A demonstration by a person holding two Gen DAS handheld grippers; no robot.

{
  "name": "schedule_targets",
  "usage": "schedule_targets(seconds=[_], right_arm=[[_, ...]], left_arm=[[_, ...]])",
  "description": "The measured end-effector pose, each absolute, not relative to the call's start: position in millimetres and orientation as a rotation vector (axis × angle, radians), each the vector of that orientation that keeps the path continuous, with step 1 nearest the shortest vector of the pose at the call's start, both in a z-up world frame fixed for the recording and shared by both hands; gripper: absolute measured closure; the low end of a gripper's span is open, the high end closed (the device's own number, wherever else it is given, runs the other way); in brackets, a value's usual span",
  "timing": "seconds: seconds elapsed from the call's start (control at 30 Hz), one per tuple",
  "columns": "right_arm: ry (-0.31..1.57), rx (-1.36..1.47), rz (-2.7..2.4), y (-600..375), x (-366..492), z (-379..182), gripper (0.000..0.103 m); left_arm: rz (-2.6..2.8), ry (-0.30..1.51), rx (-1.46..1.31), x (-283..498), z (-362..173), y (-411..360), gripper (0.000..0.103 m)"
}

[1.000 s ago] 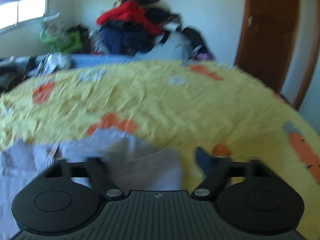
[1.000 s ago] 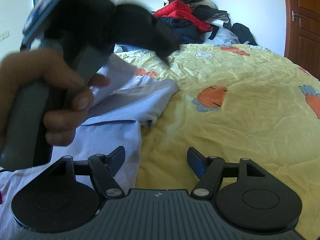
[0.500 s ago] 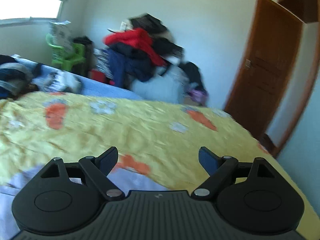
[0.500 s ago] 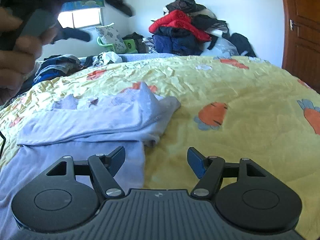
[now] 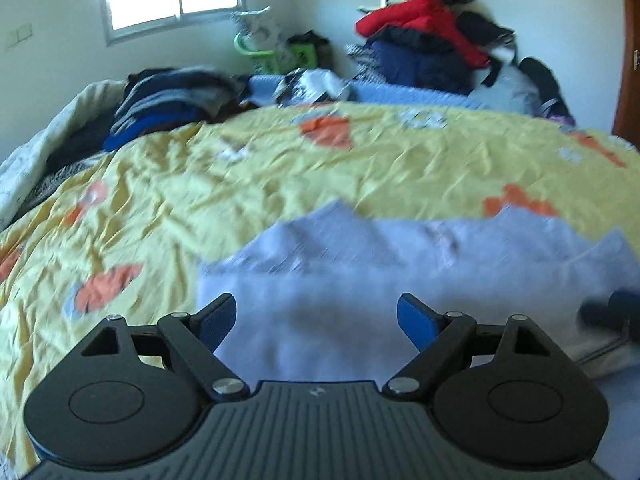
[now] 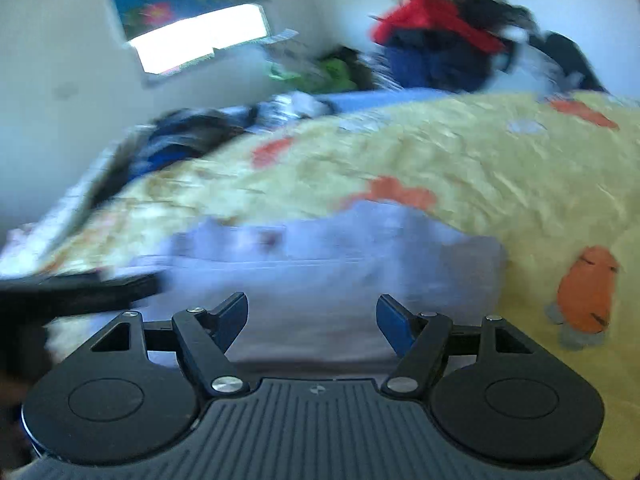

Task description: Fold small clothes

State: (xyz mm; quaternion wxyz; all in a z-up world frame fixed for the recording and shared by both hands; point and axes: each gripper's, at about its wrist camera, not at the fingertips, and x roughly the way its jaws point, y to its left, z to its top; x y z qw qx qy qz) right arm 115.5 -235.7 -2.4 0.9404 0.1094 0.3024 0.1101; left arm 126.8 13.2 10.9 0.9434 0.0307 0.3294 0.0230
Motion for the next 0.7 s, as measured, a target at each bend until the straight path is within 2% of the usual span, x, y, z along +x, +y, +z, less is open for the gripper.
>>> schedule_targets(seconds=[0.1,0.2,0.3,0.43,0.53,0.57,0.63,0.7], right_arm=[[0.537,0.145,-0.09,-253.2,116.7,4.0,0.03],[0.454,0.181,-0.081,-264.1,99.9,15.8,0.031],[0.479,0.186,0.12,-251.0,92.8,12.9,0.025],[0.568,0.148,0.228,-235.3,103.8,-5.3,0.025],[0.636,0.171,0.111,-248.3,122.5,-17.7,0.036],[0.622,0.165,0.075,-249.7,119.2,-15.7,0.035],[0.578,0.134,0.023,-248.6,109.7,-6.3,0.026],[0.547,0.083,0.049,-242.9,100.2,-2.4,0.025]], left_arm=[[0.058,0.675,0.077,122.3,6.1,18.0,0.014],[0.048,0.667,0.076,122.6,2.9,20.6,0.014],[0.005,0.635,0.043,119.9,2.9,20.5,0.014],[0.003,0.657,0.118,121.7,-1.6,7.4,0.014],[0.038,0.691,0.13,124.0,-6.6,10.4,0.014],[0.032,0.688,0.101,121.9,-5.1,15.2,0.014],[0.016,0.677,0.046,118.4,-2.4,24.2,0.014],[0.015,0.687,0.037,120.5,-3.5,27.5,0.014]])
